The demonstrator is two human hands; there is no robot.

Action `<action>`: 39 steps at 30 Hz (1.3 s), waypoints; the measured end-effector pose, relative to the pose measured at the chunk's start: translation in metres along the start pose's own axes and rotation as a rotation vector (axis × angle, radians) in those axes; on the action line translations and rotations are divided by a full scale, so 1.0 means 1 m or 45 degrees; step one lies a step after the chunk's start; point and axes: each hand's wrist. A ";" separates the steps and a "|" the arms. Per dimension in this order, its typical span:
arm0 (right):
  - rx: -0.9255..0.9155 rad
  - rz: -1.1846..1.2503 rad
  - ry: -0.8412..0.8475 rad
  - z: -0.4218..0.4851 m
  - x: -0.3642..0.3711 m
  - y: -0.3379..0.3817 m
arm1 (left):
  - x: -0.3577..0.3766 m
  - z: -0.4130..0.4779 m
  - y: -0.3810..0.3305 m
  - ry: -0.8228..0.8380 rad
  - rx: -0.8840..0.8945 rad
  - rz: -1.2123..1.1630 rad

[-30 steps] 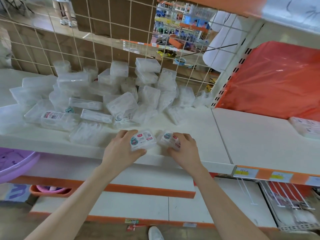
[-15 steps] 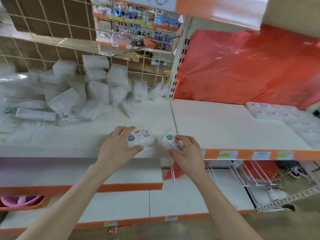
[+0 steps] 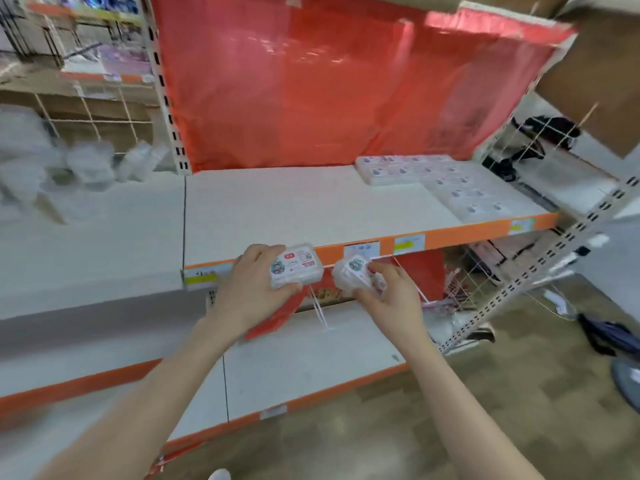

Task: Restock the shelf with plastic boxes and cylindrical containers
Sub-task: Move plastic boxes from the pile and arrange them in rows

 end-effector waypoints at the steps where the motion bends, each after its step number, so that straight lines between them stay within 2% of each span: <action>1: 0.016 0.010 -0.007 0.003 -0.004 -0.007 | 0.005 0.006 -0.006 0.015 0.008 0.006; 13: 0.156 0.033 -0.099 0.102 -0.033 -0.061 | 0.069 0.134 -0.031 0.115 0.108 0.024; 22: 0.134 -0.045 -0.082 0.215 -0.047 -0.073 | 0.104 0.229 -0.028 0.222 0.182 0.064; 27: 0.119 -0.166 -0.066 0.257 -0.048 -0.090 | 0.118 0.256 -0.028 0.220 0.128 0.091; 34: -0.088 -0.605 0.117 0.314 -0.047 -0.118 | 0.146 0.277 -0.038 0.160 -0.011 0.111; 39: -0.262 -0.698 0.262 0.338 -0.051 -0.135 | 0.164 0.288 -0.056 0.102 -0.100 0.116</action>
Point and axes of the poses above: each hand's wrist, its own z-axis towards the middle knuckle, its own x-axis out of the palm, y = z × x, and after that the axes turned 9 degrees about x, right-handed
